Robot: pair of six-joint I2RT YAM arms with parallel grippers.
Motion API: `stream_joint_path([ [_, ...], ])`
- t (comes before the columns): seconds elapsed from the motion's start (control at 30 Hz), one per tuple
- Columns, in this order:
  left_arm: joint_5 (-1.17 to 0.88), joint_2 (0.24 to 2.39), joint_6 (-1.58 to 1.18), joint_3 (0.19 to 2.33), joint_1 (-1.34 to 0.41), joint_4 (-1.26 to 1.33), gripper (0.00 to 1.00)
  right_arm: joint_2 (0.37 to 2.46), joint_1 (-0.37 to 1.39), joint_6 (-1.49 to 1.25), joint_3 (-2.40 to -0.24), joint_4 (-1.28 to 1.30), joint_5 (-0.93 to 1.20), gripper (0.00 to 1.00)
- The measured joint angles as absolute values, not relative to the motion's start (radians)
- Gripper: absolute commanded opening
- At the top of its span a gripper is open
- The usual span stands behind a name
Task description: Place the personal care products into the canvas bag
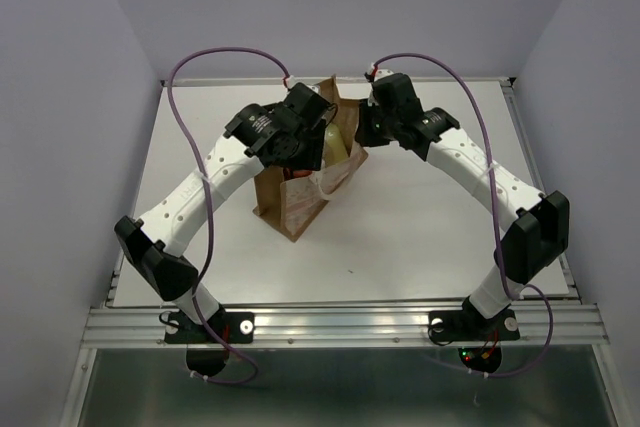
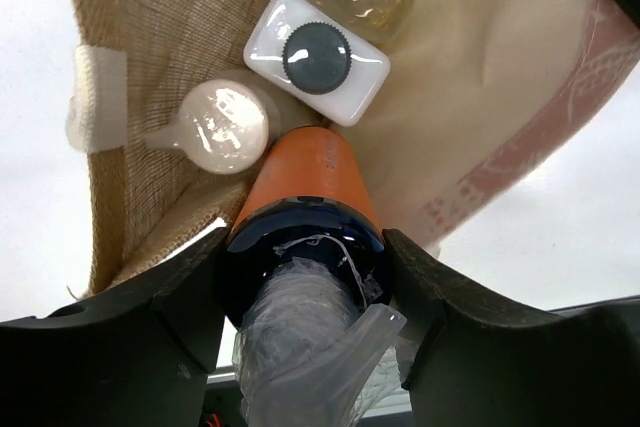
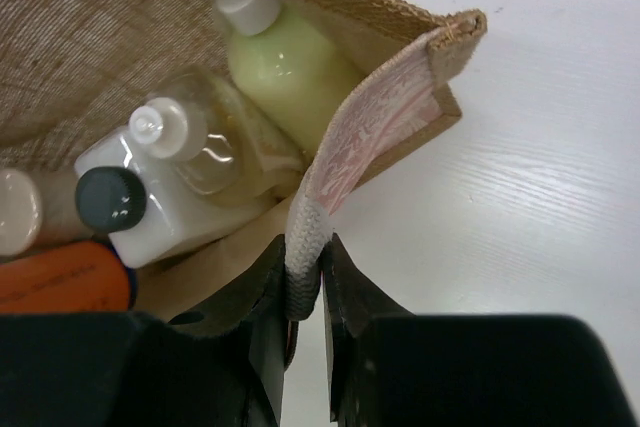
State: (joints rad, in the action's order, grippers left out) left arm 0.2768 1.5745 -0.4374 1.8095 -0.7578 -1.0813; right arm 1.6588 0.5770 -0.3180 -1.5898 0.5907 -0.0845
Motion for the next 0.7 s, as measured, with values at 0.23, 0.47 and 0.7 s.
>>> stream_joint_path([
  [0.23, 0.275, 1.618, -0.415, 1.813, -0.766, -1.073, 0.0, 1.659, 0.577, -0.279, -1.61, 0.606, 0.019, 0.01],
  [0.47, 0.271, 1.619, -0.393, 1.814, -0.764, -1.074, 0.0, 1.666, 0.583, -0.26, -1.663, 0.66, 0.03, 0.01],
  [0.7, 0.266, 1.668, -0.384, 1.891, -0.755, -1.124, 0.0, 1.684, 0.583, -0.257, -1.689, 0.674, -0.005, 0.01],
])
